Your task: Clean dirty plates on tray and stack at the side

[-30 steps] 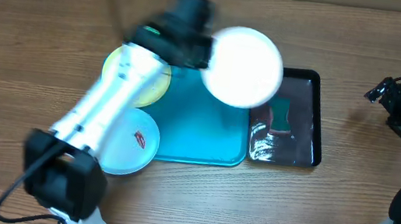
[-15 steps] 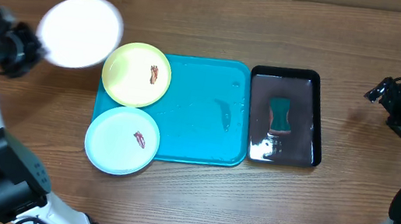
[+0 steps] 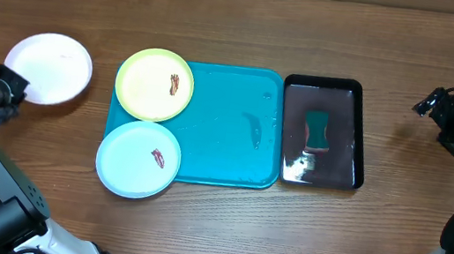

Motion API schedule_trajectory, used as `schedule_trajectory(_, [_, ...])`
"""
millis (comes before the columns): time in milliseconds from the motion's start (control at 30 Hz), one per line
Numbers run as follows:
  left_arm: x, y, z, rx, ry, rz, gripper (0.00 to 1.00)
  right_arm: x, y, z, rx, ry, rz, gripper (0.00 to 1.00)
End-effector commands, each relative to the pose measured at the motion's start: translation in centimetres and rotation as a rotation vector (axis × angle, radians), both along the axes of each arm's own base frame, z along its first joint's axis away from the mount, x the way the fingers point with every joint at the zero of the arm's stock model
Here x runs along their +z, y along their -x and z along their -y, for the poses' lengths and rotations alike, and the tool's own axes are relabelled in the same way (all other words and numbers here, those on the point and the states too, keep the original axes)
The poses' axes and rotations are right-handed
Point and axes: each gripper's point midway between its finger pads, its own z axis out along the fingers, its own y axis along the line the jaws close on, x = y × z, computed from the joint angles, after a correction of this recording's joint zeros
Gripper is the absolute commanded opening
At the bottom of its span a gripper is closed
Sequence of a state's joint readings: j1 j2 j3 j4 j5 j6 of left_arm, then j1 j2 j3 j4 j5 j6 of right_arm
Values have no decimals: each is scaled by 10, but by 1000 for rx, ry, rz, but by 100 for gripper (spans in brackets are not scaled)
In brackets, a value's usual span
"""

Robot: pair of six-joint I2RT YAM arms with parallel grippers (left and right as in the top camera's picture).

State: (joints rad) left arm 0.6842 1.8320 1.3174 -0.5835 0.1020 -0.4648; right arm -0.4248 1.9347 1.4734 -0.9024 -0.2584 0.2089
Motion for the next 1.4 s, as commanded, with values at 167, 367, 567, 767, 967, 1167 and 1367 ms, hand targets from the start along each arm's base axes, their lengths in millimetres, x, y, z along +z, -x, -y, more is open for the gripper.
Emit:
schedule_trajectory(167, [-16,4,3,12,-6,4,56,10,-6,3,-5,8,32,100])
schedule_trajectory(367, [-2,-27,57,-269,188,189,87,10,-6,3,-5,8,32,100])
schedule_trajectory(567, [22,-44,109,-407,314,265,85,10,-6,3,-5,8,32,100])
schedule_trajectory(767, [9,-45,153,-493,246,114,55,10,-6,3,-5,8,32,100])
schedule_trajectory(967, [-1,-46,205,-637,177,-5,66,10,-6,3,-5,8,32,100])
schedule_trajectory(1167, [7,-32,247,-765,185,-52,71,10,-6,3,-5,8,32,100])
schedule_trajectory(1367, [45,-26,285,-893,124,9,72,10,-6,3,-5,8,32,100])
